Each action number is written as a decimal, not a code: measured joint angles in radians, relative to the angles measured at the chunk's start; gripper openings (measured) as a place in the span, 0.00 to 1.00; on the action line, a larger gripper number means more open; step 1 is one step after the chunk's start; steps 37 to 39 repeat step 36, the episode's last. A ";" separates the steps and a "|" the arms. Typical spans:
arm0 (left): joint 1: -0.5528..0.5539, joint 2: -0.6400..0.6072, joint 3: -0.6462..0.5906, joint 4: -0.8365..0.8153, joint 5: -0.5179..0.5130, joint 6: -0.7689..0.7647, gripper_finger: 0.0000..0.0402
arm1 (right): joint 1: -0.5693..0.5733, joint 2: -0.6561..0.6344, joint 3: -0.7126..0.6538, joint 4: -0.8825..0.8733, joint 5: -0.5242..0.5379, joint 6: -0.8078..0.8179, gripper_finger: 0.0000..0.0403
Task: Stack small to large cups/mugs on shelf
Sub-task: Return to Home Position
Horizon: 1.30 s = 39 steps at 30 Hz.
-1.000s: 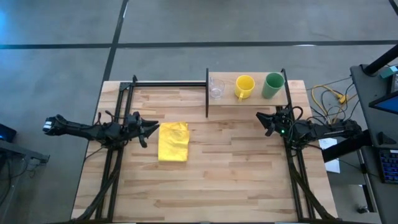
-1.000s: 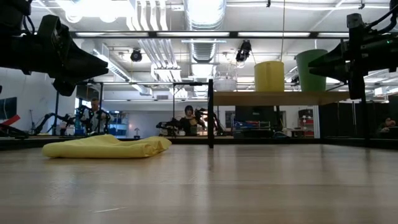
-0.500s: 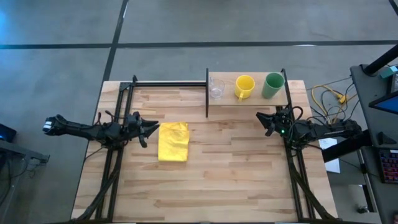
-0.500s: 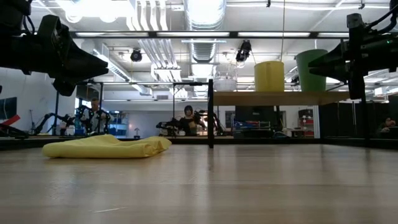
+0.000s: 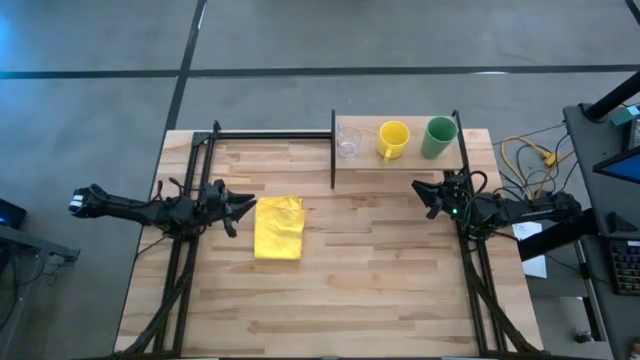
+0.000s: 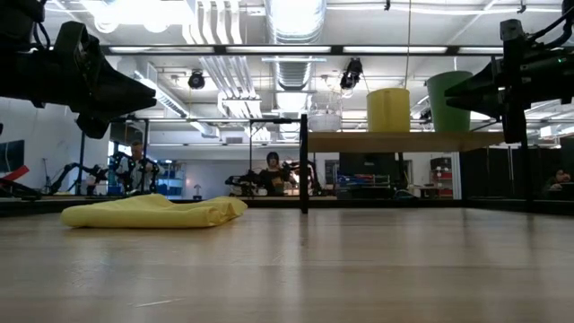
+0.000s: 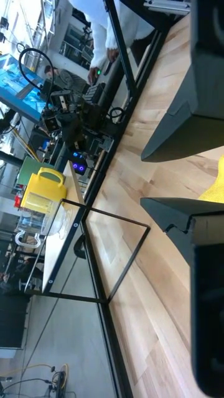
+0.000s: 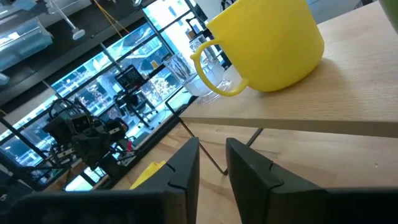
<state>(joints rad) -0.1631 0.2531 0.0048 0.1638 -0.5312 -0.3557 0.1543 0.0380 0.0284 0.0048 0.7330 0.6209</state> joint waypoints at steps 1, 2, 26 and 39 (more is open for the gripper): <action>0.000 0.000 0.000 0.000 0.000 0.000 0.22 | 0.000 0.000 0.000 0.000 0.000 0.000 0.18; 0.000 0.000 0.000 0.000 0.000 0.000 0.22 | 0.000 0.000 0.000 0.000 0.000 0.000 0.18; 0.000 0.000 0.000 0.000 0.000 0.000 0.22 | 0.000 0.000 0.000 0.000 0.000 0.000 0.18; 0.000 0.000 0.000 0.000 0.000 0.000 0.22 | 0.000 0.000 0.000 0.000 0.000 0.000 0.19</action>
